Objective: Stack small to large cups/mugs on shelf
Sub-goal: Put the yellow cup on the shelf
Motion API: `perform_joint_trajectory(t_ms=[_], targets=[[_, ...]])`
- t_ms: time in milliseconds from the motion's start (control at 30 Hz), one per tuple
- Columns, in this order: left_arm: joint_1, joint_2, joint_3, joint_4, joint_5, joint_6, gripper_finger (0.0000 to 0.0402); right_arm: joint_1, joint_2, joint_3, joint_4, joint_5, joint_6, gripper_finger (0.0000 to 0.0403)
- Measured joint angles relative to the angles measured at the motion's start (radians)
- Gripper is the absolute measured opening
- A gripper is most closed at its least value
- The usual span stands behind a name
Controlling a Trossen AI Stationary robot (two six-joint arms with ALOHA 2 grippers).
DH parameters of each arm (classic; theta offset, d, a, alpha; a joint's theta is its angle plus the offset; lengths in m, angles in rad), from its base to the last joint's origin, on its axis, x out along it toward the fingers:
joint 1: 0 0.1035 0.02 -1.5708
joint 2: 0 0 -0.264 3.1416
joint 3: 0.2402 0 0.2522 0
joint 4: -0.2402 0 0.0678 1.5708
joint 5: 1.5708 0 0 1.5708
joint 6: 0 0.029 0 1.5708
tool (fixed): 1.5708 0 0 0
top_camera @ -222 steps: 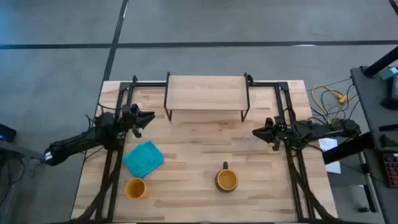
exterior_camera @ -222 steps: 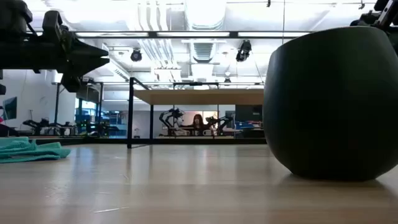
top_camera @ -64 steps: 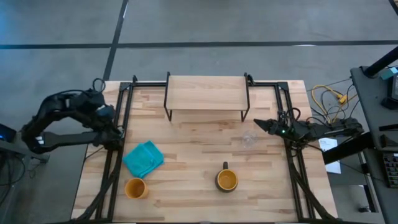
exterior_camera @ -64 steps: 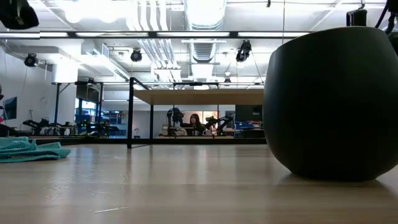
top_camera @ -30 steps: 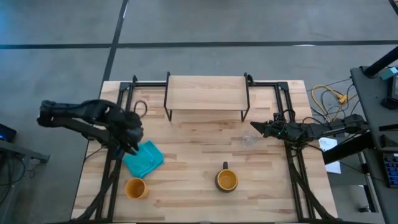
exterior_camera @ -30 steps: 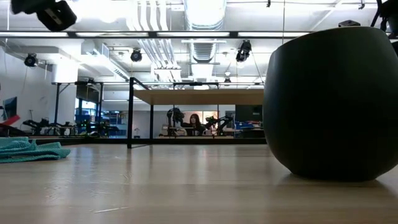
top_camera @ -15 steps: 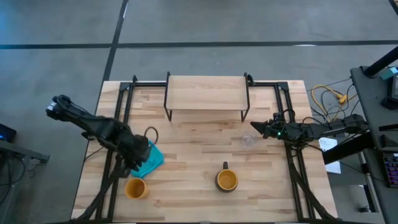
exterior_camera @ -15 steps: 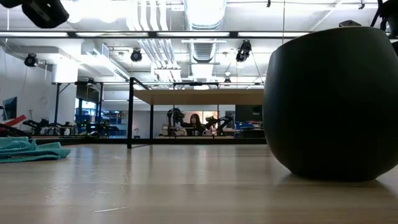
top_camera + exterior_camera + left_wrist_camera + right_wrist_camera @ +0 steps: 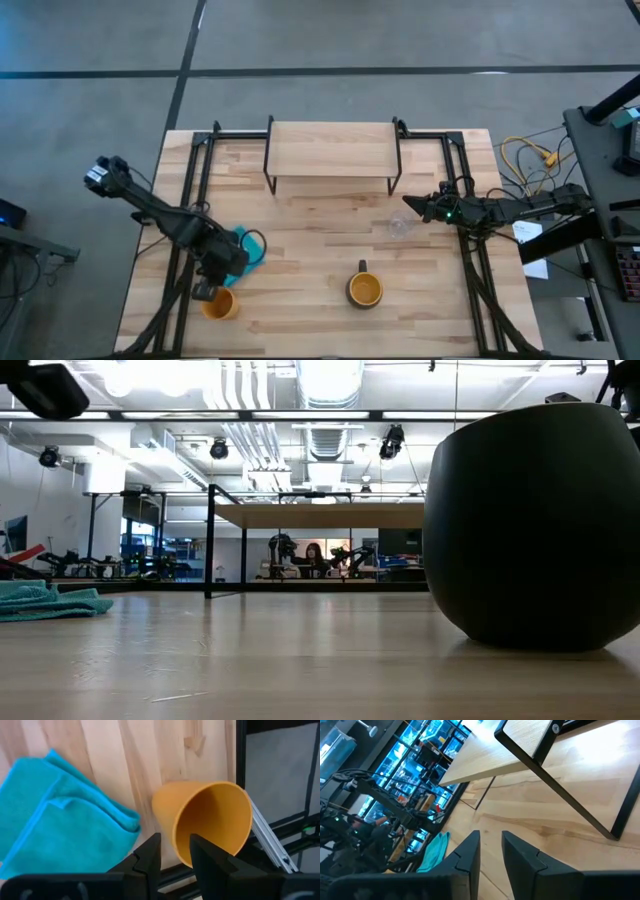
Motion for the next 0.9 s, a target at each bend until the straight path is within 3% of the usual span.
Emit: perform_joint_trajectory(t_ms=[300,900], targets=[[-0.053,0.040,-0.003,0.029,-0.003,-0.031,0.0089,0.000,0.000,0.000,0.000,0.000,0.000,0.0070],[-0.056,0.069,-0.021,0.053,-0.069,-0.030,0.0089,0.000,0.000,0.000,0.000,-0.001,0.000,0.0071]])
